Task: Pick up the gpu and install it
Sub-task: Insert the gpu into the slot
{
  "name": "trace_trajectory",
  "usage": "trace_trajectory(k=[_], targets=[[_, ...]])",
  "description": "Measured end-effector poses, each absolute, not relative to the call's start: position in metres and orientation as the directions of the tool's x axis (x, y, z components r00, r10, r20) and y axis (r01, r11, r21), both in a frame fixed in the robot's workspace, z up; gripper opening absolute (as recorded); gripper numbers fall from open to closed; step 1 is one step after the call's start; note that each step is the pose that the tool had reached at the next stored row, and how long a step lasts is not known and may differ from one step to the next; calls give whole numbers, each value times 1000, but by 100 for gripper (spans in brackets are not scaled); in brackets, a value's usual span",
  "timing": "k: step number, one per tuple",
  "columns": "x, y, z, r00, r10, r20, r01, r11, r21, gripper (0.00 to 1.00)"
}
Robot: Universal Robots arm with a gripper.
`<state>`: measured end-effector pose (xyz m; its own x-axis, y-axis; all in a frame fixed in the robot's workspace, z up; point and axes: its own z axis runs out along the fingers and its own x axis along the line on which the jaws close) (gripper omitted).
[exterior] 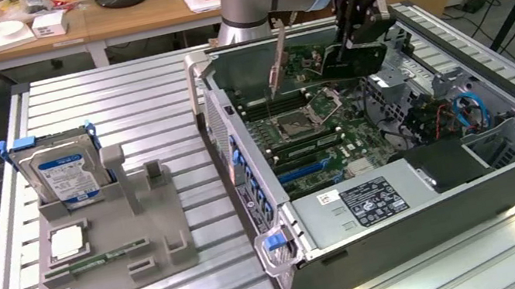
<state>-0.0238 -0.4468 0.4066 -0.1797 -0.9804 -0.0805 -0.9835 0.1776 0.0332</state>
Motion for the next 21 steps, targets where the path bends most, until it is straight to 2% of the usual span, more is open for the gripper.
trace_trajectory(k=[21], targets=[[-24, -447, 407, -92, -992, -81, -995, 90, 33, 26]])
